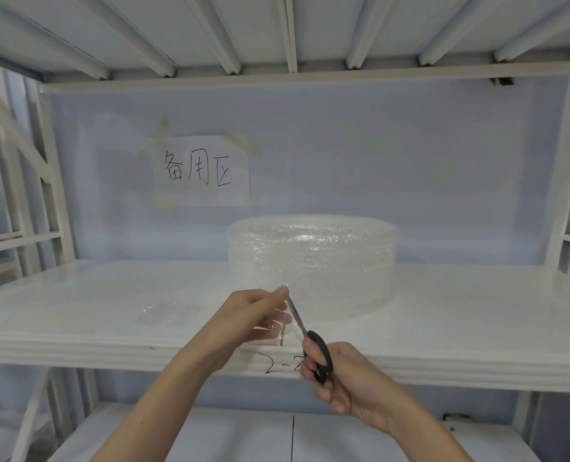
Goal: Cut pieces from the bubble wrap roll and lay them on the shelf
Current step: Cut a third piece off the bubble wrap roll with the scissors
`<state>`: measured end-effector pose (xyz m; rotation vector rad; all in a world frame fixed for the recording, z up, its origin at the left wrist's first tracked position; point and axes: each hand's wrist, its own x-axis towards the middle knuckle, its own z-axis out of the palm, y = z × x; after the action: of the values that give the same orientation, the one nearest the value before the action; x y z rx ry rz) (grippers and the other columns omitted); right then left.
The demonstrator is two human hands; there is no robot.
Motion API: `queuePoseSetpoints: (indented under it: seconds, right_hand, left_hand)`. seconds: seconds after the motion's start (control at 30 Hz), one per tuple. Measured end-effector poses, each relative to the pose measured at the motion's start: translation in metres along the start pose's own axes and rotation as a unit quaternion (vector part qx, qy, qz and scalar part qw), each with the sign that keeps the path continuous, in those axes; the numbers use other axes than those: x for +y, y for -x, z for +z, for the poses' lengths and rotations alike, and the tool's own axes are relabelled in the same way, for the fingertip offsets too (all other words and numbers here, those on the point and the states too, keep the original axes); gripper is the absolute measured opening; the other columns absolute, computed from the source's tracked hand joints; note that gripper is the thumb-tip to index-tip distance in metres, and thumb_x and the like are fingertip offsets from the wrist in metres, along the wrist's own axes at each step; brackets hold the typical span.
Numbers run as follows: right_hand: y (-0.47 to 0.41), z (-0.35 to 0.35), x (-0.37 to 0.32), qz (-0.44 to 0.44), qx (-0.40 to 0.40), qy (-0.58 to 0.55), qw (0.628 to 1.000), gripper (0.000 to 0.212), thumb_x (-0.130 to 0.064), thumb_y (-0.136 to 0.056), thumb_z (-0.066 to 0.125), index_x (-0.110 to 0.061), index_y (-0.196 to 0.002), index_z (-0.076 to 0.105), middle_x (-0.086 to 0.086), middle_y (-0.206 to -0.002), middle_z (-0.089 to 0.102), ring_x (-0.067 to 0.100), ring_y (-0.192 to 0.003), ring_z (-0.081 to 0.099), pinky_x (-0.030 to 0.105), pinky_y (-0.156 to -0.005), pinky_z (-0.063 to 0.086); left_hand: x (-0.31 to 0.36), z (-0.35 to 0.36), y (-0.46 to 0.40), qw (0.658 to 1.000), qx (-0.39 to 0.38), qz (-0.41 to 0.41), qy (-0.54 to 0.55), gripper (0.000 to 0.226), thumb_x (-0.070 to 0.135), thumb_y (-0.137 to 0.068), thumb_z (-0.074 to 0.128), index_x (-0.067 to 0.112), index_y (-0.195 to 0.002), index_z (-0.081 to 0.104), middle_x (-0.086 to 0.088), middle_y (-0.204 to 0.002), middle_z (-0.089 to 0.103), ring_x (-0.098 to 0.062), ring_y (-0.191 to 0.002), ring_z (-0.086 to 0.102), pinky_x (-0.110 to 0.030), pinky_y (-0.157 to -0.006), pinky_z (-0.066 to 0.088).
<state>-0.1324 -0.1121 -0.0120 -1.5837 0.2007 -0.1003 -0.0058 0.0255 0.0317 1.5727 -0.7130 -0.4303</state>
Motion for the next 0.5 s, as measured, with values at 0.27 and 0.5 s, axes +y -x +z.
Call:
queuePoseSetpoints:
  seconds: [0.27, 0.5]
  right_hand:
    - [0.006, -0.006, -0.002, -0.015, -0.002, 0.021, 1.000, 0.038, -0.043, -0.088, 0.062, -0.014, -0.066, 0.056, 0.001, -0.070, 0.052, 0.011, -0.042, 0.045, 0.015, -0.027, 0.028]
    - [0.009, -0.009, -0.010, -0.016, -0.022, 0.000, 1.000, 0.045, -0.053, -0.078, 0.060, -0.010, -0.069, 0.051, 0.002, -0.070, 0.057, 0.016, -0.042, 0.053, 0.017, -0.026, 0.031]
  left_hand:
    - [0.000, 0.012, -0.005, 0.997, 0.059, 0.041, 0.004, 0.016, 0.019, -0.092, 0.066, 0.009, -0.080, 0.072, -0.002, -0.071, 0.074, -0.008, -0.056, 0.059, -0.017, -0.059, 0.052]
    - [0.001, 0.016, -0.005, 0.997, 0.054, 0.049, 0.017, 0.016, 0.016, -0.092, 0.065, 0.007, -0.081, 0.071, -0.005, -0.071, 0.073, -0.009, -0.052, 0.056, -0.019, -0.059, 0.053]
